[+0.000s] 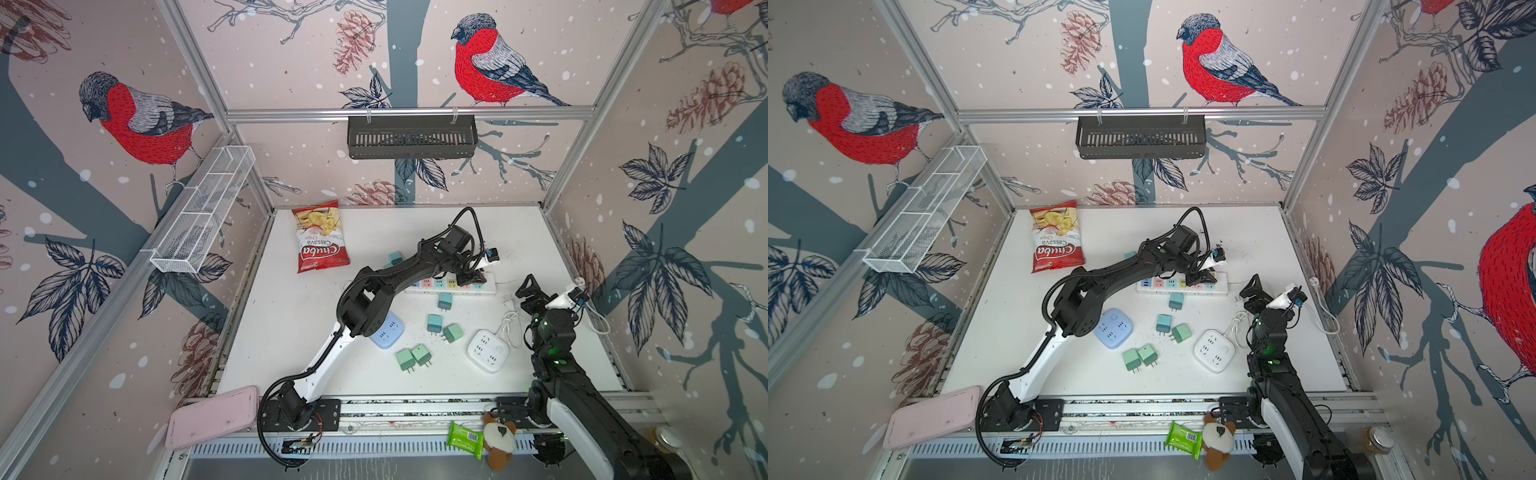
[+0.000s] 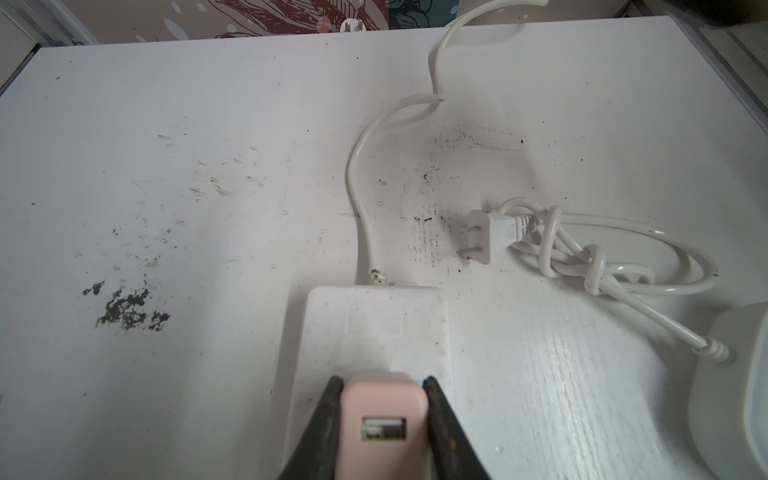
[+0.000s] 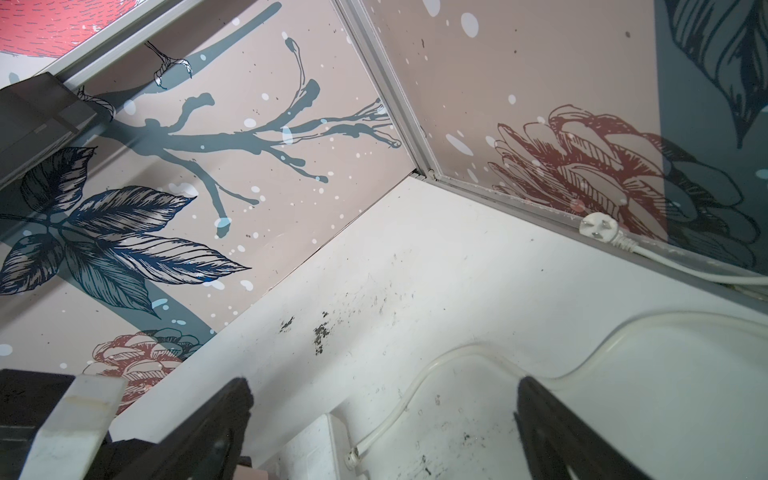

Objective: Insert the plug
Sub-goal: 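Carry the pink adapter with the left gripper to the power strip's far-end socket, then lower and press the pink adapter into the socket with the left gripper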

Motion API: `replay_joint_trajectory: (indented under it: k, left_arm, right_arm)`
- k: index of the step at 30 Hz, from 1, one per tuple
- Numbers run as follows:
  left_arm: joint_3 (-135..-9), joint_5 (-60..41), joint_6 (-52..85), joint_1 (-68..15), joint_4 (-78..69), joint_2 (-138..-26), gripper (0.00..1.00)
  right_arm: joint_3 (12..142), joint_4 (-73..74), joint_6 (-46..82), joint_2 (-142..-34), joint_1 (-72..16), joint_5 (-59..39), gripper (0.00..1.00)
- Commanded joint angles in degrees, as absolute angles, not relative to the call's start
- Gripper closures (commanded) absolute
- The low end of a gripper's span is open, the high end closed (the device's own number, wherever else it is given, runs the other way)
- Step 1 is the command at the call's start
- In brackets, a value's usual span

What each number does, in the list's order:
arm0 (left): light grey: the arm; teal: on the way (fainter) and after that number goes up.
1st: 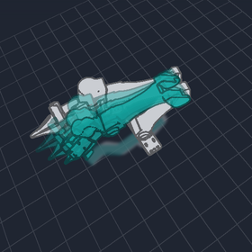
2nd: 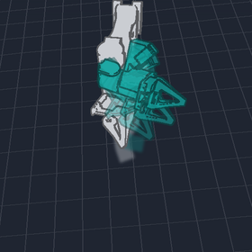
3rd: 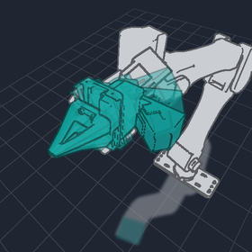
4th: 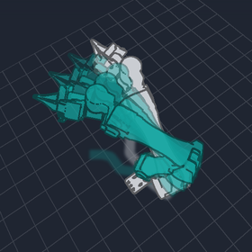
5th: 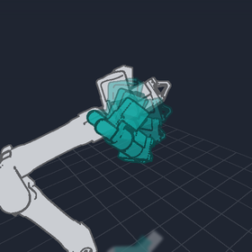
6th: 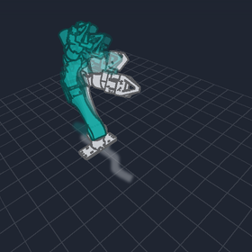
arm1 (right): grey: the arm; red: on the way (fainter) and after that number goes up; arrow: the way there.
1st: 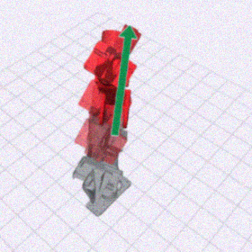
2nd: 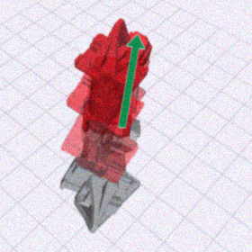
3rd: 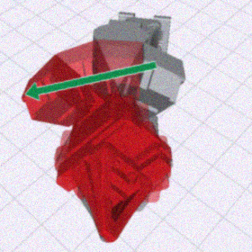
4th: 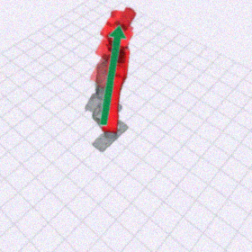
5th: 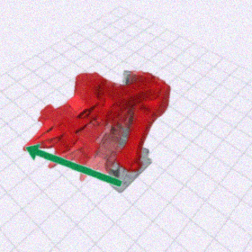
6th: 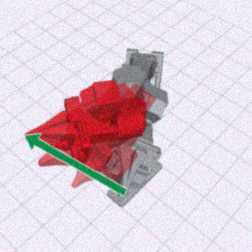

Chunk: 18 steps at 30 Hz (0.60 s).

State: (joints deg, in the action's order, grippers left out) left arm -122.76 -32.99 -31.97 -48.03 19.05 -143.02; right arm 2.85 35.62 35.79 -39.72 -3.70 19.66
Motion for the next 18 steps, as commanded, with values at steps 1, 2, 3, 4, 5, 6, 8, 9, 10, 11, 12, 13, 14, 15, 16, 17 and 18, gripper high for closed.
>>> replay_joint_trajectory:
  k: [1, 2, 3, 4, 5, 6, 8, 9, 10, 11, 12, 13, 14, 15, 16, 17, 18]
  left_arm:
    - [-123.3, -34.9, -33.2, -48.2, 20.2, -143.7, 1.0]
    - [-123.5, -35.0, -33.1, -48.2, 20.2, -143.9, 1.0]
    - [-123.7, -35.0, -32.9, -48.2, 20.2, -144.1, 1.0]
    - [-124.0, -34.9, -32.6, -48.2, 20.2, -144.4, 1.0]
    - [-124.3, -34.7, -32.3, -48.3, 20.3, -144.7, 1.0]
    - [-124.6, -34.3, -31.7, -48.3, 20.4, -145.0, 1.0]
    - [-125.8, -33.5, -30.1, -48.2, 20.8, -145.7, 1.0]
    - [-126.3, -33.3, -29.4, -48.2, 21.1, -146.1, 1.0]
    - [-126.9, -33.1, -28.6, -48.0, 21.3, -146.5, 1.0]
    - [-127.1, -33.0, -28.1, -48.0, 21.5, -146.7, 1.0]
    - [-127.2, -32.9, -27.4, -47.9, 21.4, -146.8, 1.0]
    - [-127.2, -32.4, -26.7, -47.9, 21.5, -146.9, 1.0]
    - [-127.3, -31.9, -26.2, -47.9, 21.7, -147.0, 1.0]
    - [-127.4, -31.3, -25.8, -47.9, 22.2, -147.0, 1.0]
    - [-127.4, -30.5, -25.4, -47.9, 22.6, -147.0, 1.0]
    - [-127.3, -29.7, -25.1, -47.9, 23.1, -146.9, 1.0]
    - [-127.1, -28.5, -24.6, -47.9, 23.6, -146.8, 1.0]
  right_arm:
    - [2.8, 35.7, 35.9, -39.7, -3.7, 19.5, 0.0]
    - [2.8, 35.8, 35.9, -39.6, -3.7, 19.5, 0.0]
    - [2.8, 35.8, 35.9, -39.7, -3.7, 19.6, 0.0]
    - [2.7, 35.8, 35.9, -39.6, -3.7, 19.5, 0.0]
    - [2.8, 35.8, 35.9, -39.7, -3.7, 19.5, 0.0]
    - [2.8, 35.8, 35.9, -39.6, -3.7, 19.5, 0.0]
    - [2.8, 35.8, 35.9, -39.6, -3.7, 19.5, 0.0]
    - [2.8, 35.8, 35.9, -39.6, -3.6, 19.5, 0.0]
    - [2.8, 35.8, 36.0, -39.6, -3.6, 19.5, 0.0]
    - [2.7, 35.8, 35.9, -39.6, -3.6, 19.4, 0.0]
    - [2.8, 35.8, 35.9, -39.6, -3.6, 19.4, 0.0]
    - [2.8, 35.8, 36.0, -39.6, -3.6, 19.4, 0.0]
    - [2.8, 35.8, 36.0, -39.6, -3.6, 19.4, 0.0]
    - [2.7, 35.8, 35.9, -39.5, -3.6, 19.5, 0.0]
    - [2.7, 35.7, 35.9, -39.5, -3.6, 19.4, 0.0]
    - [2.7, 35.8, 35.9, -39.5, -3.6, 19.4, 0.0]
    - [2.7, 35.8, 36.0, -39.5, -3.6, 19.4, 0.0]
